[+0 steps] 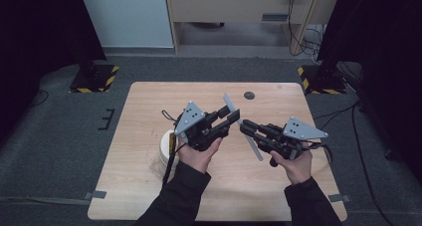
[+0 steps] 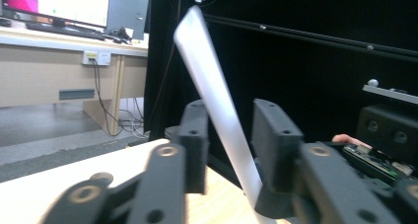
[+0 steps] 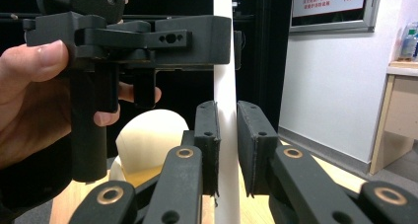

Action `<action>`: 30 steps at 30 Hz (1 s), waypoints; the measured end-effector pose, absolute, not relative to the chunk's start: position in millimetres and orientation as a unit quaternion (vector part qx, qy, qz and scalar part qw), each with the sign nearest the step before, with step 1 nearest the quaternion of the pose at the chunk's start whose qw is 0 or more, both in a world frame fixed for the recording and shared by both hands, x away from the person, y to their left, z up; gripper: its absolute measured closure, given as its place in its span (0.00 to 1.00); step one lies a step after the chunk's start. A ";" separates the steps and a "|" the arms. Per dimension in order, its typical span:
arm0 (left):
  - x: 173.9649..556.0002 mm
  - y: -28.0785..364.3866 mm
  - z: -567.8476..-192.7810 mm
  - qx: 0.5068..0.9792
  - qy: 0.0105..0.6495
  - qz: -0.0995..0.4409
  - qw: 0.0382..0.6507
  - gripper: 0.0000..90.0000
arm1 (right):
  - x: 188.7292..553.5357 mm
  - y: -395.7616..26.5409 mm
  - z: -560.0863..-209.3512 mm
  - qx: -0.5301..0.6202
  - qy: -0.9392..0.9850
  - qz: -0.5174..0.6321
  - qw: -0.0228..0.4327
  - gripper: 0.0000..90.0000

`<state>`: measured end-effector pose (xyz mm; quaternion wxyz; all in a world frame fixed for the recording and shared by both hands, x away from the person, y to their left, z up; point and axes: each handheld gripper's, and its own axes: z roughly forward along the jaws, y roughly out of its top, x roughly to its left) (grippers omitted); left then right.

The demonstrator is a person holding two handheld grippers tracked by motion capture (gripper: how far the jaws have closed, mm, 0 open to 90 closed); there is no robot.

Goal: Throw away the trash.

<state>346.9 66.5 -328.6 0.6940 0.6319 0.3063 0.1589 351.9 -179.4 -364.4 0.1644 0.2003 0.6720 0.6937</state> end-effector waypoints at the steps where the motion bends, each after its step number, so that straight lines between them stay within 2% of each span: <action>1: 346.9 66.7 -328.4 0.631 0.305 0.154 0.696 0.81 | 351.9 -179.4 -364.4 0.200 0.673 0.694 0.164 0.89; 5: 345.9 66.1 -327.9 0.637 0.296 0.137 0.699 0.87 | 351.9 -177.6 -366.0 0.198 0.677 0.691 0.161 0.88; 7: 344.6 65.7 -327.6 0.640 0.291 0.143 0.697 0.89 | 352.1 -175.7 -367.0 0.199 0.680 0.689 0.152 0.85; 12: 341.7 72.8 -323.1 0.638 0.282 0.158 0.698 0.89 | 353.0 -179.1 -365.0 0.207 0.675 0.693 0.146 0.78; 18: 335.4 89.2 -315.1 0.637 0.277 0.181 0.696 0.89 | 357.5 -191.8 -365.5 0.237 0.666 0.688 0.160 0.69; 28: 326.1 118.9 -302.1 0.627 0.273 0.212 0.698 0.89 | 376.3 -213.3 -398.9 0.335 0.692 0.609 0.193 0.46; 30: 324.3 123.7 -300.2 0.625 0.272 0.217 0.699 0.89 | 379.7 -218.5 -407.3 0.352 0.697 0.593 0.197 0.44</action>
